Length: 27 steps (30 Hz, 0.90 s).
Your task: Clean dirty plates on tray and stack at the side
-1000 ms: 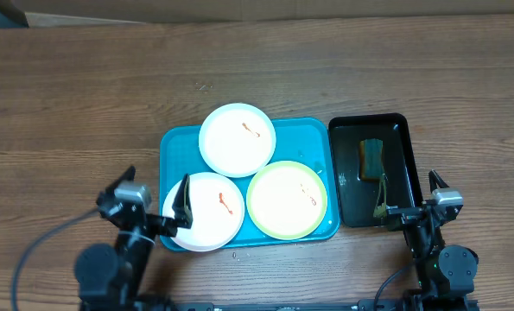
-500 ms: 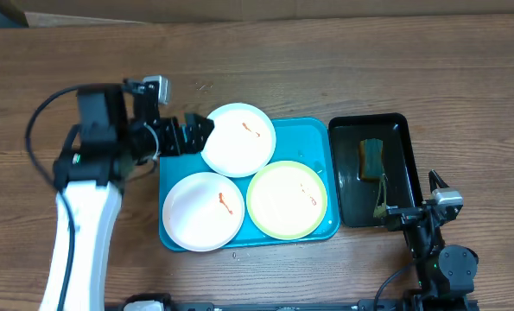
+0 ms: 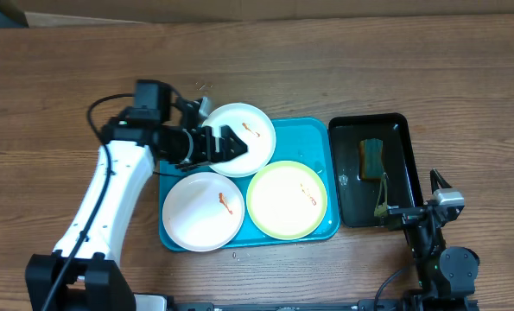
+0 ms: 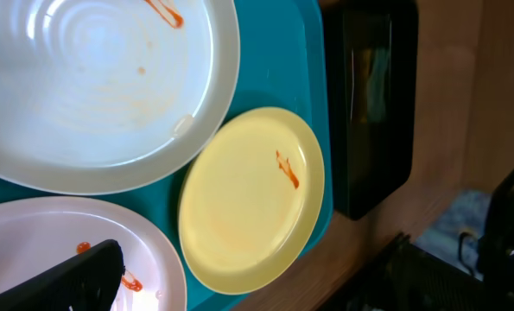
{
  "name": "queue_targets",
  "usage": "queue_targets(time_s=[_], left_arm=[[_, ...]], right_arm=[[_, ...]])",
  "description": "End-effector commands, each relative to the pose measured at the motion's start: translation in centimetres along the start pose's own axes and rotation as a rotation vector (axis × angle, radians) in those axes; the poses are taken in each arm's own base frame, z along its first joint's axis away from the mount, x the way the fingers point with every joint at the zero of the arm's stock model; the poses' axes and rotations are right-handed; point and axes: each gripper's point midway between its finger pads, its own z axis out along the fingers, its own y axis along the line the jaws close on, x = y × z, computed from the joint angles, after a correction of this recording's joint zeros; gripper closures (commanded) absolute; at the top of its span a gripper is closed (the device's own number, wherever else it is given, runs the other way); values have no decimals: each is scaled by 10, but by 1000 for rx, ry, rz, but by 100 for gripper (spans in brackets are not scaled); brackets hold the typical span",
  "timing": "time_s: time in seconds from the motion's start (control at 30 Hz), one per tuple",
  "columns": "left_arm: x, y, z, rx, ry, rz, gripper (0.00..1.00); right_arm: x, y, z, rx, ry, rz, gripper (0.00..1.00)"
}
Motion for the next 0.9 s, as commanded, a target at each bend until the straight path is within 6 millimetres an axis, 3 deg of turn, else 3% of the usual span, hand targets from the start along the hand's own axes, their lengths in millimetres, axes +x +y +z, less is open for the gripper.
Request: queue_targets(time_s=[0.0,0.07,0.13,0.23,0.33,0.43,0.53,0.6,0.7,0.87], left_arm=[[2,-13,6,-41,8,120,0],[4,-20,11,-35,17,144,0],[3,-19,11,-42,12,148,0],[0,-9,10,-102,-4,144,0],[-4,2,8,-170,-23,121,2],[-5,3,5,-196,-40,100,10],[-3,10,0,-293,-67,56,7],[3,13,-2,-376,-75,43,0],[15,14,-2,-496,-71,69,0],[40,-13,19,-474,6,171,2]], right_arm=[[-7,4,0,-23,-39,15,0],[-16,18,-1,-105,-64,70,0],[-20,19,-3,-108,-51,157,0],[-33,21,-7,-105,-23,222,0],[-60,21,-10,-66,58,230,0],[-82,18,-2,-17,171,220,0],[-98,19,16,11,353,174,0],[-98,18,29,32,514,153,0],[-92,16,49,65,756,159,0],[-70,21,84,59,1033,210,0]])
